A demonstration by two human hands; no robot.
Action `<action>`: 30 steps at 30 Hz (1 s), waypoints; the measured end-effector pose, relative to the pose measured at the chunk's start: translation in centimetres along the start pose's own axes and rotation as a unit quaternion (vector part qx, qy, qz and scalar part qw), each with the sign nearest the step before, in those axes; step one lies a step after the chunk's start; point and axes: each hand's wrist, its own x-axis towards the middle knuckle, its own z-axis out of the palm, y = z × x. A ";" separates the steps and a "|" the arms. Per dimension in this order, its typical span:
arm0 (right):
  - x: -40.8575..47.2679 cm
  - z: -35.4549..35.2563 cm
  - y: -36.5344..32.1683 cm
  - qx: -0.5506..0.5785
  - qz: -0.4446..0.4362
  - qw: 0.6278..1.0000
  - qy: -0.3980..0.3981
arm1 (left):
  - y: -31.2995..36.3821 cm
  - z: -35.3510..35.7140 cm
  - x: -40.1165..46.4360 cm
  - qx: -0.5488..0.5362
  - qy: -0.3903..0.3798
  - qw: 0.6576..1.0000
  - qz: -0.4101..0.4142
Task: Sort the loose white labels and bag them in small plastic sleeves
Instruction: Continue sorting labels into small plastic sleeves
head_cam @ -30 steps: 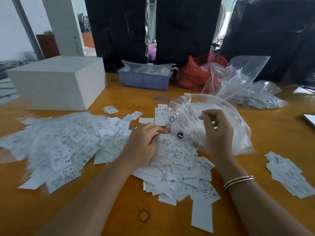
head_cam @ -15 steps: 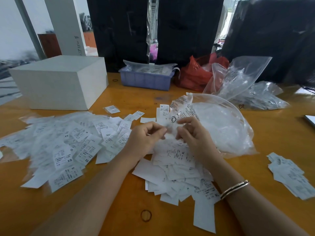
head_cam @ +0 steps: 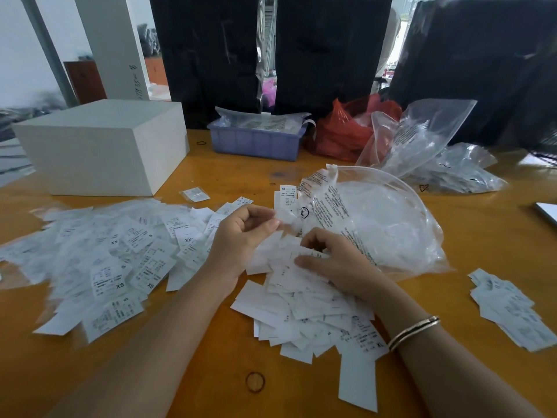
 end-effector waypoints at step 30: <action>0.1 0.2 -0.2 0.221 0.002 0.963 0.152 | 0.0 0.1 -0.1 -0.064 -0.055 0.994 -0.076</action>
